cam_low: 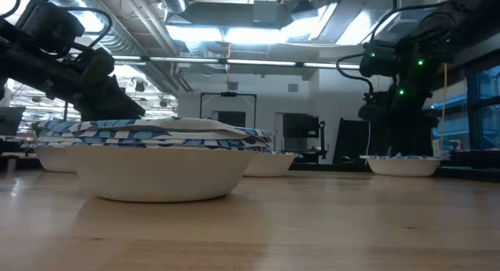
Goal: Nest bowls inside each other
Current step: Stack the blue patterned bowl on the stacked blue patterned bowls
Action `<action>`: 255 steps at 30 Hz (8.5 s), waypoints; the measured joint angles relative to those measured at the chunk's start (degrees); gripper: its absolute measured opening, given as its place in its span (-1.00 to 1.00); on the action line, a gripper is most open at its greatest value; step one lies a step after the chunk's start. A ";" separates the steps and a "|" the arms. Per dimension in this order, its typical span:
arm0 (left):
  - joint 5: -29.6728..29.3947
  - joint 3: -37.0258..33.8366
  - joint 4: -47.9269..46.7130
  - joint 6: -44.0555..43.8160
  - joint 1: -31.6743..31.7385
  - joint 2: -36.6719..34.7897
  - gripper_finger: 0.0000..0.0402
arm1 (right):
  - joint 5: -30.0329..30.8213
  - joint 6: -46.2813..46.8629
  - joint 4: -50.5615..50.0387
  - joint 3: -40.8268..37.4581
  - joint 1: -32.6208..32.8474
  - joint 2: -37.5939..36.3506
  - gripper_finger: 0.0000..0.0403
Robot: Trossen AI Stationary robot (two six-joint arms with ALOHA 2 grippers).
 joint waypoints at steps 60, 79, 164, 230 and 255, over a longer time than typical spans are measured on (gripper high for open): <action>-1.47 0.00 -0.04 0.19 0.00 0.00 -0.21 | -8.81 -10.92 -15.41 20.60 2.48 7.89 -0.96; -2.54 0.00 -0.04 0.63 0.00 0.00 -0.21 | -12.78 -2.61 -20.09 49.50 32.40 18.40 -0.97; -0.75 0.00 -1.03 4.70 0.00 0.04 -0.21 | -8.72 -21.14 -30.81 82.56 30.32 55.66 0.00; -0.77 0.00 -1.01 4.66 0.00 0.42 -0.21 | -8.41 -21.36 -43.13 92.48 30.07 65.30 -0.95; -0.80 0.00 -0.98 4.94 0.01 0.64 -0.21 | -8.50 -5.35 -37.14 101.51 51.51 59.71 -0.97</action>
